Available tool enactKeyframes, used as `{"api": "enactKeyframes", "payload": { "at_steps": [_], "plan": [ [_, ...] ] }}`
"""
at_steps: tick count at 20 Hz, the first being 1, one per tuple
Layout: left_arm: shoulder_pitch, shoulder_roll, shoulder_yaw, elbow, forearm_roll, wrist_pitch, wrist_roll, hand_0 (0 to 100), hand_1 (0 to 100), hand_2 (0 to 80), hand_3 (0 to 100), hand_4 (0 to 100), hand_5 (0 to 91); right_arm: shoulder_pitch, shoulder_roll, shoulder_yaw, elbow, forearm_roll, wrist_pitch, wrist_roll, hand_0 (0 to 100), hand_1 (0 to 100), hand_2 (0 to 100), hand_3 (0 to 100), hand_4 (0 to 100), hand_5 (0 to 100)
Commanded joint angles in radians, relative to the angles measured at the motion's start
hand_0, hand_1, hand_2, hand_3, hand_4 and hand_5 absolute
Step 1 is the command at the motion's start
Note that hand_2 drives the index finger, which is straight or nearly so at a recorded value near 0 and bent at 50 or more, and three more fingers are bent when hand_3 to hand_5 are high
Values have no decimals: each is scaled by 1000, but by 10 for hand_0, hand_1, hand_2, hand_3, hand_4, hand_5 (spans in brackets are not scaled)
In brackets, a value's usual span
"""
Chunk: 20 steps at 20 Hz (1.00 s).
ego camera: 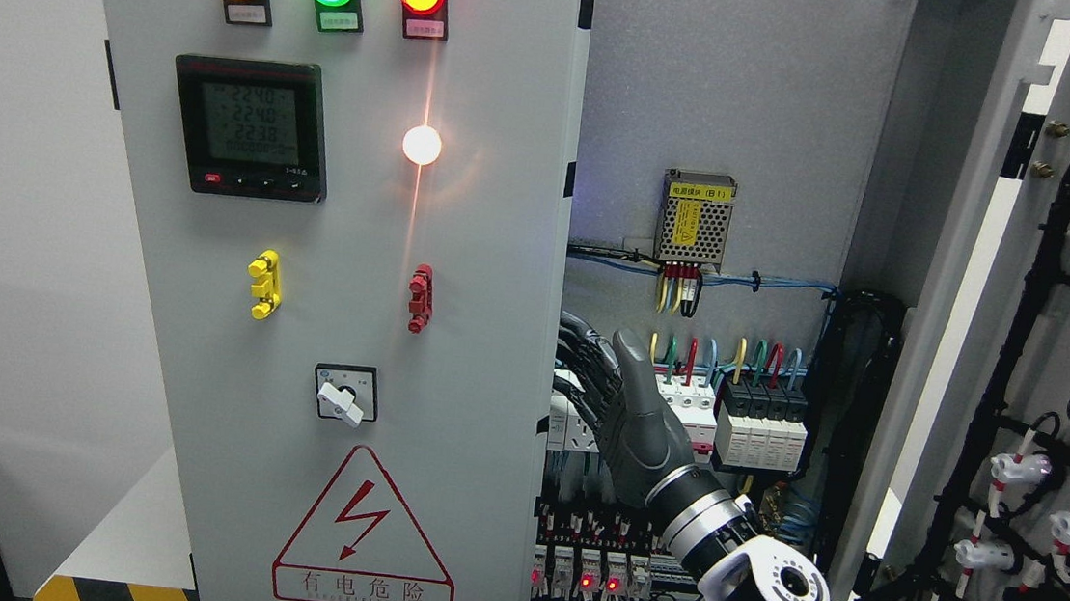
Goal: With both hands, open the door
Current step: 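Move the right hand toward the inner edge of the closed door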
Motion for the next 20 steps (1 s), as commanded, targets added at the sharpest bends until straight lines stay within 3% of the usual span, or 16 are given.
{"api": "enactKeyframes", "payload": {
  "at_steps": [1, 4, 9, 12, 20],
  "plan": [
    [0, 0, 0, 0, 0, 0, -1, 0, 0, 0, 0, 0, 0, -22, -1, -21, 45, -2, -1, 20, 0, 0, 0, 0, 0, 0],
    [0, 0, 0, 0, 0, 0, -1, 0, 0, 0, 0, 0, 0, -28, -1, -29, 61, -2, -1, 64, 0, 0, 0, 0, 0, 0],
    [0, 0, 0, 0, 0, 0, -1, 0, 0, 0, 0, 0, 0, -49, -1, -47, 93, -2, -3, 86, 0, 0, 0, 0, 0, 0],
    [0, 0, 0, 0, 0, 0, -1, 0, 0, 0, 0, 0, 0, -57, -1, -61, 105, -2, -1, 146, 0, 0, 0, 0, 0, 0],
    [0, 1, 0, 0, 0, 0, -1, 0, 0, 0, 0, 0, 0, -68, -1, -75, 113, -4, -3, 155, 0, 0, 0, 0, 0, 0]
  ]
}}
